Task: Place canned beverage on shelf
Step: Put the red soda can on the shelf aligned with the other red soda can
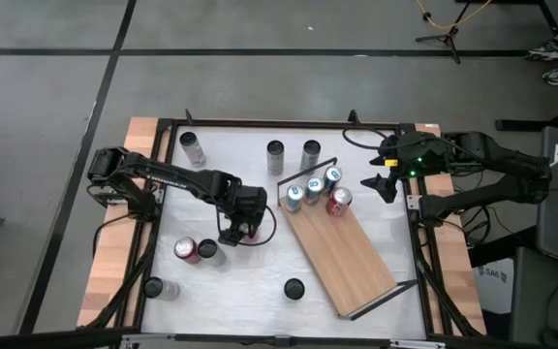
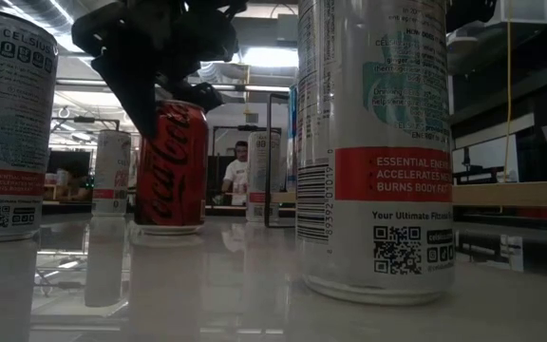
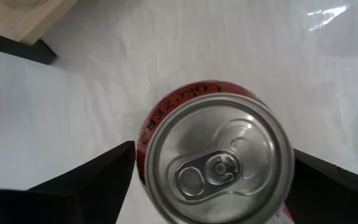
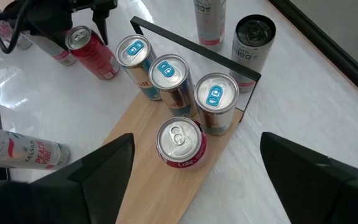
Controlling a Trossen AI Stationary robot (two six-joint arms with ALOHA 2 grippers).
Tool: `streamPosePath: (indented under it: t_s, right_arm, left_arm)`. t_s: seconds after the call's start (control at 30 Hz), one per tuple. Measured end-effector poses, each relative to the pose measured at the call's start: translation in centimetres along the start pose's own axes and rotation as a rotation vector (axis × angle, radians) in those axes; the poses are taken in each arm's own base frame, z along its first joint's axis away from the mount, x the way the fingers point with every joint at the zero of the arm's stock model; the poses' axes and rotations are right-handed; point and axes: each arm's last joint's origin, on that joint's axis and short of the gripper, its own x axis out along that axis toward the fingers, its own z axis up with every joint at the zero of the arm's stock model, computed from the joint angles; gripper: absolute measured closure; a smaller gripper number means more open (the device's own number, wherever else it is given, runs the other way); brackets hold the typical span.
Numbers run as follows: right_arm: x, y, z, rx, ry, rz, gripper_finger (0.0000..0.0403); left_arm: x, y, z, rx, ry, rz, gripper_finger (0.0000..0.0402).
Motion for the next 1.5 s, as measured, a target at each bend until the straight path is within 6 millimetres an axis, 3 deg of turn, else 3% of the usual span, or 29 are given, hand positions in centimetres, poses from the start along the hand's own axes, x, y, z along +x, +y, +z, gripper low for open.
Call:
streamPosePath:
  t_s: [0.2,0.87,1.5]
  right_arm:
    - [0.0,0.0,0.0,0.0,0.0,0.0,0.0066]
    - [0.0,0.0,0.0,0.0,0.0,0.0,0.0066]
    - [0.0,0.0,0.0,0.0,0.0,0.0,0.0066]
  left_arm:
    - [0.0,-0.5,0.1,-0.034,0.0,0.02,0.002]
    - [0.0,-0.4,0.1,-0.444,-0.005,0.028,0.002]
    - [0.0,-1.6,0.3,-0.408,-0.013,0.089,0.0027]
